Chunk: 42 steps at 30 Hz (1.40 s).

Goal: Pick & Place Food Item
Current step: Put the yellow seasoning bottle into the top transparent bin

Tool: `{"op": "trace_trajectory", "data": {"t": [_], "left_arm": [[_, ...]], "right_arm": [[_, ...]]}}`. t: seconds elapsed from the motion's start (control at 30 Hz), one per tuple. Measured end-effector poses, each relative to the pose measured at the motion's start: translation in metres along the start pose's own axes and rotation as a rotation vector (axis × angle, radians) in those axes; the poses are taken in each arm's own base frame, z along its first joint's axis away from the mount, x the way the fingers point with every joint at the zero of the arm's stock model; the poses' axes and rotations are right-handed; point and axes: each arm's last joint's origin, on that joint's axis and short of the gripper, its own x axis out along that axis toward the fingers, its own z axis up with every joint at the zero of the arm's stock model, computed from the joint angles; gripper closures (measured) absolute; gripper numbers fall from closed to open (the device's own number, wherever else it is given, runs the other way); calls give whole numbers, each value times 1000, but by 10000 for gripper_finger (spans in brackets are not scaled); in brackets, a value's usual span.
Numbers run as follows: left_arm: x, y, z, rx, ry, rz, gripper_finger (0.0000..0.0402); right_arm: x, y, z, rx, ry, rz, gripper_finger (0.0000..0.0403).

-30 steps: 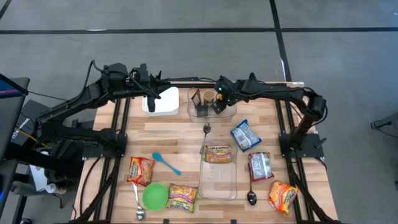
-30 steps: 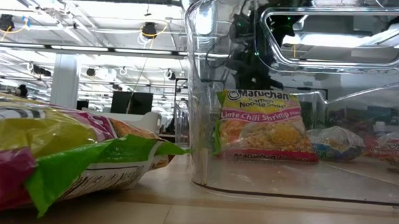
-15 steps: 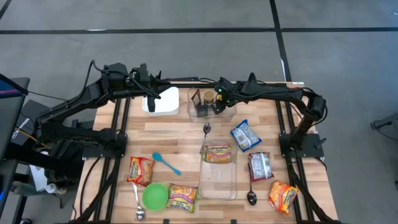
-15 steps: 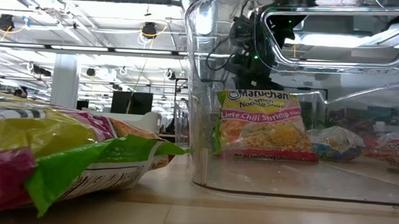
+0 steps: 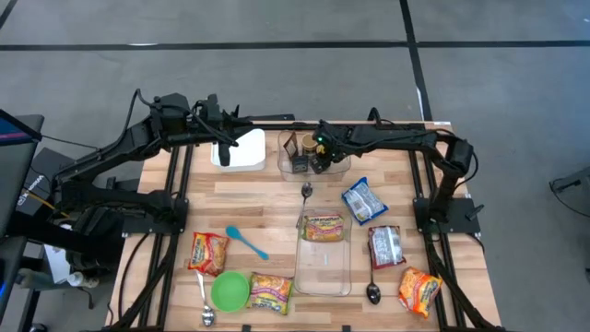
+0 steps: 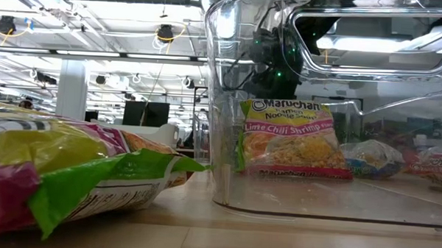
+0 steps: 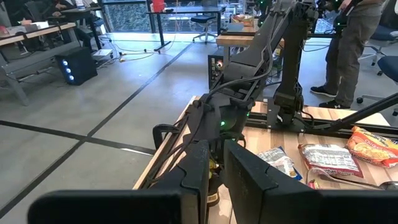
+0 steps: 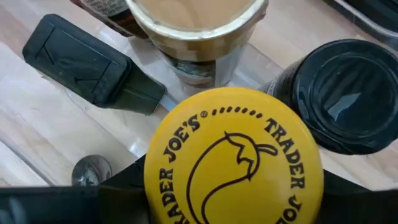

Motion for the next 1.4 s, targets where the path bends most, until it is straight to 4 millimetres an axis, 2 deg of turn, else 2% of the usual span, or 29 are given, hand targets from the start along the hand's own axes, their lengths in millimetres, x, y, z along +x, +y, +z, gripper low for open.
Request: {"op": "trace_trajectory", "data": {"t": [0.53,0.73,0.97,1.4], "left_arm": [[0,0,0,0,0,0,358],[0,0,0,0,0,0,358],[0,0,0,0,0,0,358],[0,0,0,0,0,0,358]], "right_arm": [[-1,5,-3,-19,-1,-15,202],[15,8,-7,-33,36,-29,203],[15,10,-6,-37,26,-22,202],[14,15,-7,-103,7,-5,175]]}}
